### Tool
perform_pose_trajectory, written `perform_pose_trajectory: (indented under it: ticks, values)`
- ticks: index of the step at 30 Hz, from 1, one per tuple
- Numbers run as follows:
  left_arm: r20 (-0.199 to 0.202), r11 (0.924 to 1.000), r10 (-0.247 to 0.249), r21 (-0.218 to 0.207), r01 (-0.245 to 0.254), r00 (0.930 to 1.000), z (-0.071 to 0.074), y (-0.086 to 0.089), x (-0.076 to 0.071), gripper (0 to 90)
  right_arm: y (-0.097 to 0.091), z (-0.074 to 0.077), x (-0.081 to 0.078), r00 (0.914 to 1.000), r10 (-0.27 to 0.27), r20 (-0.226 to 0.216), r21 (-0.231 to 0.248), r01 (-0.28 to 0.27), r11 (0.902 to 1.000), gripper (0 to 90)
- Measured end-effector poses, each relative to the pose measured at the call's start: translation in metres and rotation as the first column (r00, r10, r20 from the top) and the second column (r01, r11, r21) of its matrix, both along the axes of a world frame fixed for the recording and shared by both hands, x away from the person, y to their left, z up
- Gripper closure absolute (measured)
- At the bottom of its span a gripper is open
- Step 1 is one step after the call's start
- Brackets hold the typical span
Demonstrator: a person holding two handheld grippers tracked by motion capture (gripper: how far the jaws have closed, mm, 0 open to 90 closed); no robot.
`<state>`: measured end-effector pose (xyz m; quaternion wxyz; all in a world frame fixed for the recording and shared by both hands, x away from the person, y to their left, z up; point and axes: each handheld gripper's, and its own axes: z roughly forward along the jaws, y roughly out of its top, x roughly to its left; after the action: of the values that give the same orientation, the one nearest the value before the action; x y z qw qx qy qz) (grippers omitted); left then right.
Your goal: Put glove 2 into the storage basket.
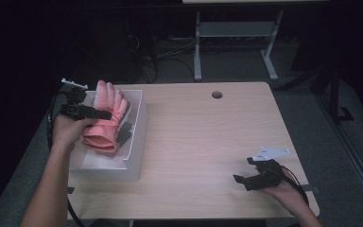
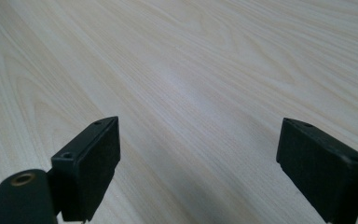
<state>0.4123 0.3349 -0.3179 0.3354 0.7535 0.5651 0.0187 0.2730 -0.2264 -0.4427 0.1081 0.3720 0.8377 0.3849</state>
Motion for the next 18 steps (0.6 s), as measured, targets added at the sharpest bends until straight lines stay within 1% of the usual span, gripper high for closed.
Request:
perform_pose_trajectory:
  ticks: [2,4,6,8,13,15,18]
  values:
    - [-0.024,1.0000,0.000,0.004,0.000,0.9997,-0.011,-0.003,0.003,63.0,0.000,0.000,0.000,1.0000,0.001,0.000,0.000,-0.001,1.0000,13.1]
    - [-0.043,0.9998,-0.005,0.018,0.006,0.9991,-0.022,-0.007,0.005,62.9,0.000,0.000,0.000,1.0000,0.001,-0.001,0.001,-0.001,1.0000,13.1]
    - [-0.060,0.9997,-0.008,0.022,0.009,0.9982,-0.033,-0.012,0.007,62.9,0.000,0.000,0.000,1.0000,0.002,0.000,-0.002,-0.002,1.0000,13.1]
    - [-0.078,0.9998,-0.016,0.014,0.017,0.9968,-0.043,-0.017,0.009,62.8,0.000,0.000,0.000,1.0000,0.005,0.001,-0.002,-0.005,1.0000,13.1]
    - [-0.118,0.9991,-0.037,0.018,0.039,0.9924,-0.064,-0.027,0.013,62.3,0.000,0.000,0.000,1.0000,0.003,0.000,-0.003,-0.003,1.0000,13.1]
    - [-0.129,0.9985,-0.036,0.036,0.041,0.9910,-0.071,-0.031,0.014,61.8,0.000,0.000,0.000,1.0000,0.003,0.000,-0.003,-0.003,1.0000,13.1]
    - [-0.146,0.9981,-0.038,0.043,0.045,0.9886,-0.081,-0.034,0.014,61.0,0.000,0.000,-0.001,1.0000,0.003,0.000,-0.005,-0.003,1.0000,13.1]
